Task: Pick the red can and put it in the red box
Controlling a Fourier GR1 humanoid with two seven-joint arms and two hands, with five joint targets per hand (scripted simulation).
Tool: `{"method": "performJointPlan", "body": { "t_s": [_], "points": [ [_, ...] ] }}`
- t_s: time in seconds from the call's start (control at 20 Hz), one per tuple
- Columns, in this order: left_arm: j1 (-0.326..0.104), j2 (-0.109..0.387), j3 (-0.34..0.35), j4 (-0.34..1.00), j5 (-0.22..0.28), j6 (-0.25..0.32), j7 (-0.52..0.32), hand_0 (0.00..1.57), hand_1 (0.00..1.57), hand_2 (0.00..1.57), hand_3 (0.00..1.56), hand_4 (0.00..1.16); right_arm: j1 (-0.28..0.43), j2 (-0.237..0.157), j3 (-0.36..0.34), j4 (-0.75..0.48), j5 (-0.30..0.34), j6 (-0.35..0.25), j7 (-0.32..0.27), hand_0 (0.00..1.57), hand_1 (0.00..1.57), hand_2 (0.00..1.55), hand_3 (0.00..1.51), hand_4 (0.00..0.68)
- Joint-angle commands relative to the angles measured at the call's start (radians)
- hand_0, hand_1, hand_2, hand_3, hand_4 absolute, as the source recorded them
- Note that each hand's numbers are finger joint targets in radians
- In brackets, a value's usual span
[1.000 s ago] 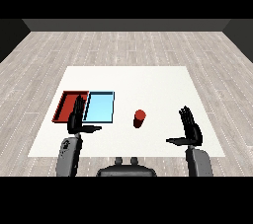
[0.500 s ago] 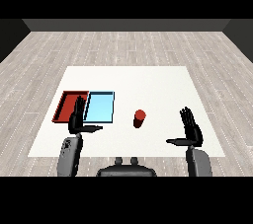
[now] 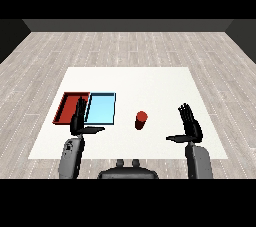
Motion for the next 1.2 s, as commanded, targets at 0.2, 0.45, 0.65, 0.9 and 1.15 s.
{"method": "performJointPlan", "body": {
  "t_s": [0.2, 0.45, 0.65, 0.9, 1.15],
  "points": [
    [0.020, 0.011, 0.002, -0.026, 0.014, -0.010, 0.004, 0.00, 0.00, 0.00, 0.00, 0.00, -0.054, 0.083, 0.070, 0.064, 0.025, -0.047, 0.040, 0.00, 0.00, 0.00, 0.00, 0.000],
    [0.011, -0.013, -0.015, -0.018, 0.004, 0.014, 0.014, 0.00, 0.00, 0.00, 0.00, 0.00, -0.137, 0.066, 0.035, 0.231, 0.011, -0.037, -0.018, 0.00, 0.00, 0.00, 0.00, 0.000],
    [0.035, 0.000, -0.011, -0.053, 0.013, 0.001, 0.025, 0.00, 0.00, 0.00, 0.00, 0.00, -0.210, 0.069, 0.050, 0.224, 0.006, -0.064, 0.047, 0.00, 0.00, 0.00, 0.00, 0.000],
    [0.033, 0.020, 0.018, -0.039, 0.041, -0.020, 0.013, 0.00, 0.00, 0.00, 0.00, 0.00, -0.157, 0.096, 0.085, 0.207, -0.006, -0.068, 0.040, 0.00, 0.00, 0.00, 0.00, 0.000],
    [-0.050, -0.025, -0.003, 0.045, 0.017, 0.027, 0.002, 0.00, 0.00, 0.00, 0.00, 0.00, -0.286, 0.132, 0.128, 0.397, 0.030, -0.131, -0.053, 0.00, 0.00, 0.00, 0.00, 0.000]
  ]
}}
